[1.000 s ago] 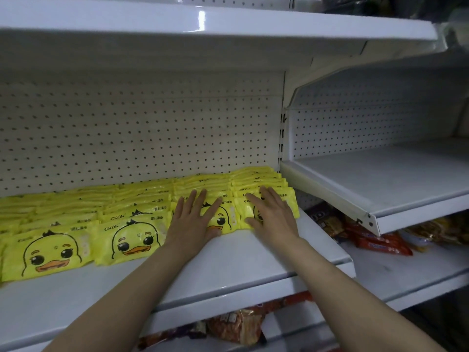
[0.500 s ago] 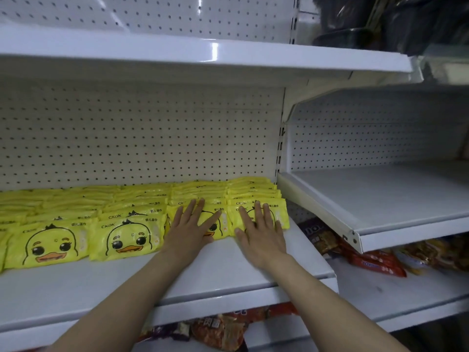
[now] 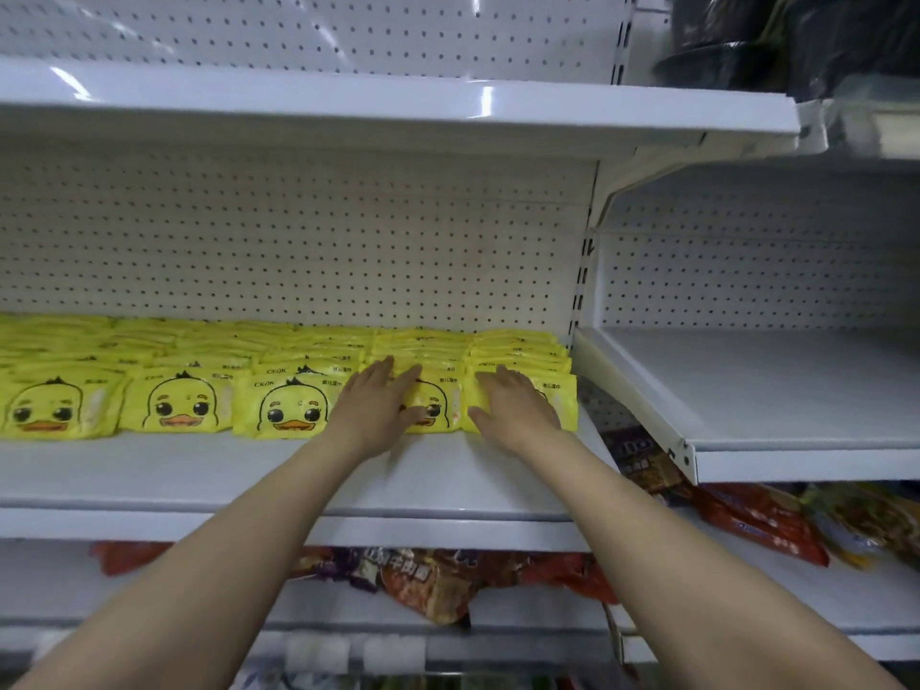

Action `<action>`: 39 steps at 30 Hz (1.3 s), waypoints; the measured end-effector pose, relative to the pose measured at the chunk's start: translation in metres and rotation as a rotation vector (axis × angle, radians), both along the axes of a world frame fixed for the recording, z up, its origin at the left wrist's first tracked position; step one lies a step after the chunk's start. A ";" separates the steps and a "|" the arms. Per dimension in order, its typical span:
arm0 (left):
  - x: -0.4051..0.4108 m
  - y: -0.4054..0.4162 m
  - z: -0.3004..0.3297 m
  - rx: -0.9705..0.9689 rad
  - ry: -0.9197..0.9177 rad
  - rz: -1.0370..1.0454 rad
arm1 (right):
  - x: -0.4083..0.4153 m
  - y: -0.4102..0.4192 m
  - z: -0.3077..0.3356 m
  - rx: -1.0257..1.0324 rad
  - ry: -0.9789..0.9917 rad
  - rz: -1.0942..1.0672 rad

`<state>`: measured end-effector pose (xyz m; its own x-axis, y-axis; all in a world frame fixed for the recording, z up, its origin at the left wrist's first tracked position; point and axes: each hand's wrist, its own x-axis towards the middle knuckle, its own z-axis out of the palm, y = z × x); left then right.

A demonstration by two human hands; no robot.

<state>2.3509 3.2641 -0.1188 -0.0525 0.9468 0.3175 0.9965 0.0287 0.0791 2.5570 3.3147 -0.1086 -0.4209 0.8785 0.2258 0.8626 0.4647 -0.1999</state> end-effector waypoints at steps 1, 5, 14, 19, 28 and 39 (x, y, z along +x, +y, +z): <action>-0.001 -0.004 0.005 0.007 -0.012 0.019 | -0.002 -0.001 0.006 -0.009 -0.010 0.026; -0.011 -0.039 0.020 0.058 -0.149 0.149 | -0.023 -0.013 0.023 0.001 -0.053 0.151; -0.074 -0.163 0.041 0.206 -0.204 0.468 | -0.114 -0.067 0.054 0.129 -0.053 0.445; -0.127 -0.242 0.047 0.259 -0.178 0.654 | -0.184 -0.116 0.064 0.181 0.017 0.611; -0.250 -0.378 0.052 0.296 -0.154 0.925 | -0.353 -0.225 0.072 0.158 0.045 0.857; -0.421 -0.539 0.044 0.304 -0.025 1.193 | -0.585 -0.374 0.065 0.159 0.058 1.108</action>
<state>1.9296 2.7251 -0.0743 -0.8431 0.1898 0.5031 0.3575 0.8968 0.2607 1.9719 2.9404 -0.0437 -0.9379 -0.0156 0.3467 -0.0521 0.9940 -0.0964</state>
